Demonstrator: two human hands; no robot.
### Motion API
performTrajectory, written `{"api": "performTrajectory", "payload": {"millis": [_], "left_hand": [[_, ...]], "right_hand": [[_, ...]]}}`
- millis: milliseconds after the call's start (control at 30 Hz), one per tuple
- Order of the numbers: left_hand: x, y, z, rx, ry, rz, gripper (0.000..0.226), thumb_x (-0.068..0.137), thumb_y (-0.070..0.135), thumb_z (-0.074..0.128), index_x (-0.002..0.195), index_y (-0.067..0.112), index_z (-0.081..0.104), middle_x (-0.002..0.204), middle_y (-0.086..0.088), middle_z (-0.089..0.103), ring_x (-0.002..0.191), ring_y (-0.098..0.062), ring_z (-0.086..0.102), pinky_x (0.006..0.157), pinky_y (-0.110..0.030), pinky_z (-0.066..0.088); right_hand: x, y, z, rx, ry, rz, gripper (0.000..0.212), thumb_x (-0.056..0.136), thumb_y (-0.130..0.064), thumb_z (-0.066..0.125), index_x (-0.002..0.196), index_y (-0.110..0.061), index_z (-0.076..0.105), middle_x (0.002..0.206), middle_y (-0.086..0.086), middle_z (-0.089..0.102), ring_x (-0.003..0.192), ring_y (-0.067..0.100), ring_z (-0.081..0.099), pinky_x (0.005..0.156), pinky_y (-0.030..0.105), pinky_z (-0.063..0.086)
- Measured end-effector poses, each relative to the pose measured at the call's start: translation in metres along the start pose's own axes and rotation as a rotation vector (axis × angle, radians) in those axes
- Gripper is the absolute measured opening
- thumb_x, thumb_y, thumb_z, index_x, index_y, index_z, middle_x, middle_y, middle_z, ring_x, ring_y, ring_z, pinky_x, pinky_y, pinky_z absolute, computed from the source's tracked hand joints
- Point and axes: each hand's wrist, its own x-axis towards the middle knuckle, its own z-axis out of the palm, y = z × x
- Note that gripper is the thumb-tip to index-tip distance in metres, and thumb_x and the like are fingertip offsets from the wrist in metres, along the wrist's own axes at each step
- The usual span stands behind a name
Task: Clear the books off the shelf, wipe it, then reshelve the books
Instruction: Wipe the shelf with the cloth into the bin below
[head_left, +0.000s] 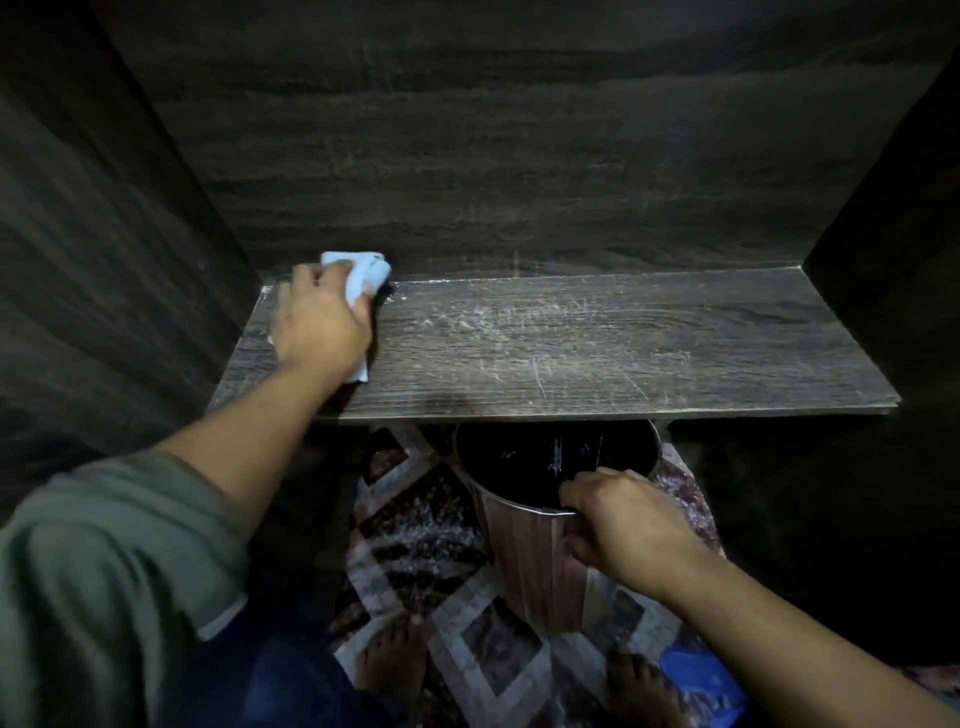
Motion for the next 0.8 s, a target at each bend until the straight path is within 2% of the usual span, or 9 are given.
{"api": "performTrajectory", "payload": {"millis": [133, 233, 333, 433, 567, 667, 733, 800], "left_hand": [[0.026, -0.03, 0.005, 0.163, 0.032, -0.11, 0.044, 0.095, 0.037, 0.049, 0.13, 0.01, 0.051, 0.13, -0.022, 0.045, 0.117, -0.043, 0.041, 0.09, -0.052, 0.041], [0.033, -0.046, 0.009, 0.257, 0.062, -0.136, 0.042, 0.094, 0.027, 0.052, 0.126, 0.002, 0.046, 0.124, -0.028, 0.043, 0.113, -0.044, 0.042, 0.085, -0.051, 0.04], [0.038, -0.064, 0.015, 0.329, 0.101, -0.058, 0.031, 0.091, 0.011, 0.052, 0.116, -0.007, 0.047, 0.118, -0.033, 0.045, 0.113, -0.046, 0.043, 0.087, -0.052, 0.037], [0.038, -0.076, 0.023, 0.245, 0.053, 0.048, 0.038, 0.089, 0.017, 0.05, 0.112, -0.013, 0.052, 0.116, -0.034, 0.047, 0.113, -0.047, 0.044, 0.097, -0.051, 0.034], [0.036, -0.067, 0.025, 0.039, -0.109, -0.149, 0.052, 0.096, 0.034, 0.046, 0.137, 0.002, 0.046, 0.136, -0.023, 0.041, 0.123, -0.039, 0.043, 0.106, -0.04, 0.033], [0.046, -0.065, 0.024, 0.017, -0.177, -0.22, 0.053, 0.094, 0.042, 0.039, 0.137, 0.012, 0.048, 0.139, -0.018, 0.043, 0.127, -0.034, 0.042, 0.108, -0.038, 0.035], [0.046, -0.06, 0.024, -0.002, -0.198, -0.252, 0.051, 0.094, 0.041, 0.042, 0.138, 0.016, 0.047, 0.141, -0.016, 0.041, 0.127, -0.033, 0.042, 0.108, -0.036, 0.034], [0.035, -0.047, 0.029, 0.027, -0.178, -0.205, 0.05, 0.094, 0.037, 0.045, 0.14, 0.018, 0.045, 0.14, -0.016, 0.041, 0.125, -0.033, 0.043, 0.105, -0.035, 0.035]], "right_hand": [[0.016, -0.008, 0.003, 0.017, 0.008, -0.019, 0.024, 0.077, -0.032, 0.064, 0.098, -0.02, 0.061, 0.104, -0.001, 0.063, 0.108, 0.022, 0.055, 0.087, 0.03, 0.041], [0.029, -0.017, 0.005, 0.01, 0.012, -0.038, 0.024, 0.075, -0.032, 0.065, 0.095, -0.02, 0.06, 0.102, 0.0, 0.063, 0.107, 0.023, 0.056, 0.085, 0.032, 0.042], [0.036, -0.026, 0.005, 0.044, 0.016, -0.043, 0.022, 0.076, -0.03, 0.066, 0.094, -0.019, 0.06, 0.102, 0.0, 0.063, 0.107, 0.023, 0.055, 0.084, 0.032, 0.041], [0.039, -0.03, 0.006, 0.065, 0.03, -0.049, 0.021, 0.074, -0.029, 0.068, 0.09, -0.019, 0.06, 0.098, 0.0, 0.063, 0.104, 0.024, 0.056, 0.082, 0.032, 0.041], [0.038, -0.031, 0.009, 0.06, 0.033, -0.055, 0.021, 0.073, -0.029, 0.07, 0.089, -0.02, 0.06, 0.096, 0.0, 0.064, 0.102, 0.024, 0.058, 0.081, 0.032, 0.042], [0.037, -0.029, 0.012, 0.021, 0.03, -0.055, 0.024, 0.065, -0.029, 0.075, 0.084, -0.021, 0.062, 0.087, -0.001, 0.065, 0.093, 0.024, 0.062, 0.075, 0.032, 0.046], [0.037, -0.027, 0.014, 0.007, 0.043, -0.059, 0.032, 0.054, -0.031, 0.081, 0.076, -0.024, 0.06, 0.076, -0.004, 0.064, 0.081, 0.022, 0.064, 0.065, 0.029, 0.048], [0.036, -0.024, 0.016, 0.008, 0.05, -0.058, 0.038, 0.045, -0.033, 0.084, 0.071, -0.025, 0.058, 0.07, -0.007, 0.061, 0.073, 0.02, 0.064, 0.059, 0.026, 0.048]]}}
